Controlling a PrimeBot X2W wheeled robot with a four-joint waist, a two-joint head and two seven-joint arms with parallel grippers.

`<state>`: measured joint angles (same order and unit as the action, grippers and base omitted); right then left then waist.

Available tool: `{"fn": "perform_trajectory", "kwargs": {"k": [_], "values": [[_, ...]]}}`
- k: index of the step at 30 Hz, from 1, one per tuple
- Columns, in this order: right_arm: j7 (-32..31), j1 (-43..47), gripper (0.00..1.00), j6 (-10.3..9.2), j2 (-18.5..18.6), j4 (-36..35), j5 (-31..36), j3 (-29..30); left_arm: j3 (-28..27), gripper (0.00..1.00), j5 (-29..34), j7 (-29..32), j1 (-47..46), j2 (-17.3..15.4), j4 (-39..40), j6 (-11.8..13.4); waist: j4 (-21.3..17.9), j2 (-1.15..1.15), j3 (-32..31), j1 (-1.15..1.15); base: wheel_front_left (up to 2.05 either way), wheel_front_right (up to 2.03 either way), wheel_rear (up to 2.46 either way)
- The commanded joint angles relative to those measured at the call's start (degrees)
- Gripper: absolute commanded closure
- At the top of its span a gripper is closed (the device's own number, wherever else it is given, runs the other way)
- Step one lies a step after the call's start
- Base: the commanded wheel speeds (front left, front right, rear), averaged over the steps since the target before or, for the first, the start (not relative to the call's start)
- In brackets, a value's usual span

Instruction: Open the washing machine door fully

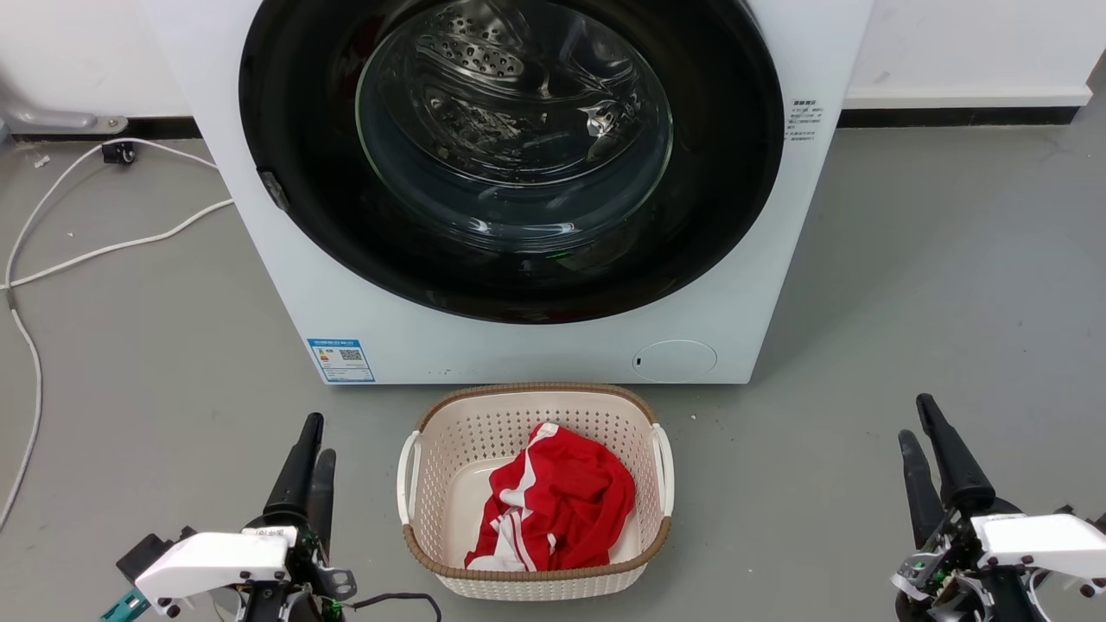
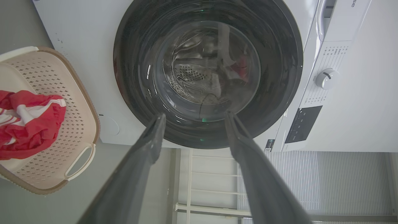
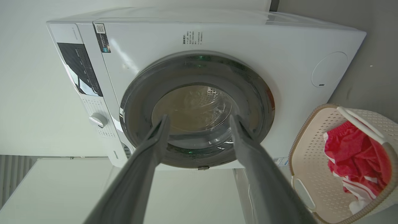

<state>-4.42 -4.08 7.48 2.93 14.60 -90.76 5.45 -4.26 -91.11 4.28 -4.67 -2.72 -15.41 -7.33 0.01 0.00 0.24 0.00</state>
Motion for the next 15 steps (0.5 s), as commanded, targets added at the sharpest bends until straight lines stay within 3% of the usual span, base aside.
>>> {"fn": "perform_trajectory", "kwargs": {"k": [1, 15], "values": [[0.8, -1.1, 0.0, 0.01, 0.6, -1.4, 1.7, -0.6, 0.2, 0.0, 1.4, -0.7, -1.8, -0.2, 1.3, -0.1, 0.0, 0.0, 0.0, 0.0, 0.0, 0.0, 0.0], [4.4, -1.4, 0.0, 0.01, 0.8, -5.0, 22.7, -1.2, 0.7, 0.0, 18.6, -4.3, -2.7, -0.2, 4.8, -0.1, 0.1, 0.0, 0.1, 0.0, 0.0, 0.0, 0.0]]}}
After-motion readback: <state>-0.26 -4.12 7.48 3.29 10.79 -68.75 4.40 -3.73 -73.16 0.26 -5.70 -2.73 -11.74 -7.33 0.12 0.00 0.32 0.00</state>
